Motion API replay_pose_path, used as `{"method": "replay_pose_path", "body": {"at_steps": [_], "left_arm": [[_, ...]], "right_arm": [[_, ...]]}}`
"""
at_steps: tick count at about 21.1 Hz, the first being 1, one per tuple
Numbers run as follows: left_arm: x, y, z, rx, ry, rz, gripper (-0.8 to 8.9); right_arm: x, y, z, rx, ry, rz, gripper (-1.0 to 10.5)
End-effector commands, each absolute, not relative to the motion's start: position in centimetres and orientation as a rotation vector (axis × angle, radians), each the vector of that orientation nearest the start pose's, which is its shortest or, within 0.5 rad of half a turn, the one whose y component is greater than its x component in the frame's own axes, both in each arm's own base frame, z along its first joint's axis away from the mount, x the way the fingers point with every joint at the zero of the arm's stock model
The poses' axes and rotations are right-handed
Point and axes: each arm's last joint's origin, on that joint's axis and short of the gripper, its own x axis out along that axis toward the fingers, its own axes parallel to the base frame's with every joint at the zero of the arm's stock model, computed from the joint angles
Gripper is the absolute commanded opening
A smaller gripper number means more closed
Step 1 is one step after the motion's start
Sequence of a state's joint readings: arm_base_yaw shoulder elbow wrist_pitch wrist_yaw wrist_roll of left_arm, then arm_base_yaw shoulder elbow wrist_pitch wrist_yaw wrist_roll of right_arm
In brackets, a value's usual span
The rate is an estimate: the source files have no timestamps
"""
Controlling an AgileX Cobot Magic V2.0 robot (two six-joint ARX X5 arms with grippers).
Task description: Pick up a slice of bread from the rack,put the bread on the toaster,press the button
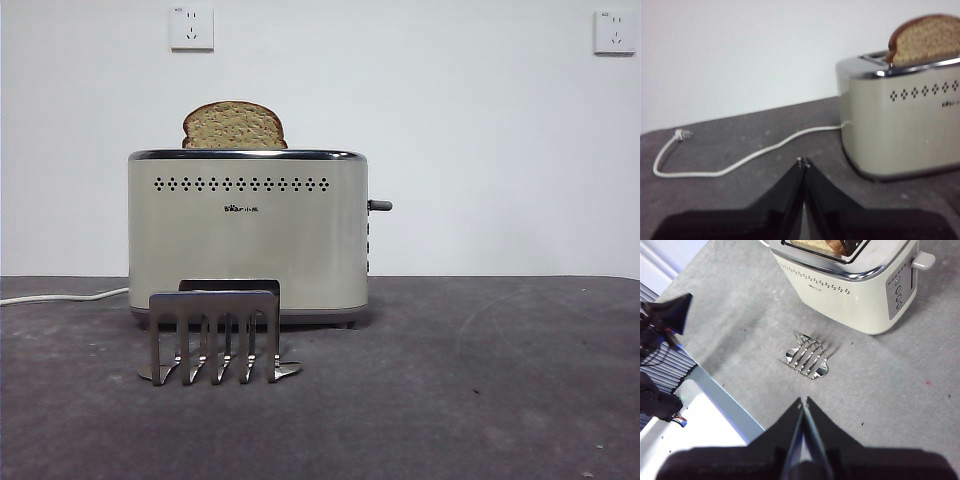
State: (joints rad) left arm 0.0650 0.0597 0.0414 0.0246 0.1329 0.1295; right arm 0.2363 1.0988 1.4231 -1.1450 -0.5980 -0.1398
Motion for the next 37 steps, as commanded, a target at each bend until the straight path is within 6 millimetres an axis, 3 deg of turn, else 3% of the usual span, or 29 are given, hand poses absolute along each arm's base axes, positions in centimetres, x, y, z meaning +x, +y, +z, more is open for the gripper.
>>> {"method": "replay_pose_path", "body": {"at_steps": [1, 8, 25, 28, 32, 34, 37], "left_arm": [[9.9, 0.3, 16.5, 0.102, 0.002, -0.063, -0.03], [9.6, 0.3, 14.8, 0.034, 0.172, -0.071, -0.03], [9.6, 0.3, 14.8, 0.008, 0.170, -0.068, -0.03], [9.6, 0.3, 14.8, 0.008, 0.170, -0.068, -0.03], [9.6, 0.3, 14.8, 0.008, 0.170, -0.068, -0.03], [9.6, 0.3, 14.8, 0.008, 0.170, -0.068, -0.03], [9.6, 0.3, 14.8, 0.008, 0.170, -0.068, -0.03]], "right_arm": [[16.7, 5.7, 40.5, 0.020, 0.773, 0.842, 0.0], [16.7, 5.7, 40.5, 0.020, 0.773, 0.842, 0.0], [16.7, 5.7, 40.5, 0.019, 0.772, 0.842, 0.0], [15.5, 4.6, 41.4, -0.061, 0.666, 0.776, 0.0], [12.6, 3.1, 43.5, -0.030, 0.369, 0.674, 0.0], [11.3, 2.4, 42.8, -0.027, 0.259, 0.555, 0.0], [10.0, 2.0, 39.4, -0.054, 0.115, 0.475, 0.0]]}}
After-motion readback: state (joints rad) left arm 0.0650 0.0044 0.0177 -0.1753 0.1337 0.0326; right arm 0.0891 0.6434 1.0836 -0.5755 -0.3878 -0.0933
